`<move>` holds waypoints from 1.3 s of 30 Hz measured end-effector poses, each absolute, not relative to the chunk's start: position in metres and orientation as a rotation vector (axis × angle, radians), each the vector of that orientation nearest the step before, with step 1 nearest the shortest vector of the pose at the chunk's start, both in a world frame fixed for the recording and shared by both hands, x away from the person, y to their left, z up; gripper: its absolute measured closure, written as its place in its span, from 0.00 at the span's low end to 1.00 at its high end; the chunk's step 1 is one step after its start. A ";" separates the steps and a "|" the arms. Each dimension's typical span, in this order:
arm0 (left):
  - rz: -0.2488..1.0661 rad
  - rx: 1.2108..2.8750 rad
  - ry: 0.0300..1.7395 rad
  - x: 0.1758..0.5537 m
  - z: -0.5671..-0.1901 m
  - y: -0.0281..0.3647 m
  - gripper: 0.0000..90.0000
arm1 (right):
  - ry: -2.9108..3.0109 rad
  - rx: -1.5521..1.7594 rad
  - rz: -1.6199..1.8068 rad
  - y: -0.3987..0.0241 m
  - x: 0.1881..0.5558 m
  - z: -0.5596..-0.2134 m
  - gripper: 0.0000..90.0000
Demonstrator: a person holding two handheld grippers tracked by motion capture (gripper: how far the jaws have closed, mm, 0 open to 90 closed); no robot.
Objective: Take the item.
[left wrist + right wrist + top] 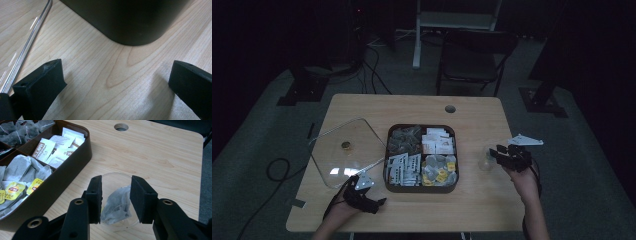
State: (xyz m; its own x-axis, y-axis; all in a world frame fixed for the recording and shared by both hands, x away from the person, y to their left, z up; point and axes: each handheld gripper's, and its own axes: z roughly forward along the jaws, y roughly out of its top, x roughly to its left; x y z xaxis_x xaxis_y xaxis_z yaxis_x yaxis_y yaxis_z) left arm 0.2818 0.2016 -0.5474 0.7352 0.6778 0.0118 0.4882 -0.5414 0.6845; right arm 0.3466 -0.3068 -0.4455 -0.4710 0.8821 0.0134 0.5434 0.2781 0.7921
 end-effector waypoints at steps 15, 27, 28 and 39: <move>0.362 2.255 0.875 0.282 -0.547 0.202 0.01 | 2.139 1.302 1.193 -0.293 0.346 -0.443 0.33; 0.361 2.255 0.875 0.282 -0.547 0.202 0.01 | 2.199 1.227 1.262 -0.276 0.338 -0.449 0.27; 0.361 2.256 0.875 0.282 -0.547 0.202 0.01 | 2.197 1.221 1.263 -0.274 0.337 -0.449 0.27; 0.365 2.255 0.885 0.281 -0.547 0.201 0.01 | 2.237 1.161 1.337 -0.263 0.329 -0.454 0.22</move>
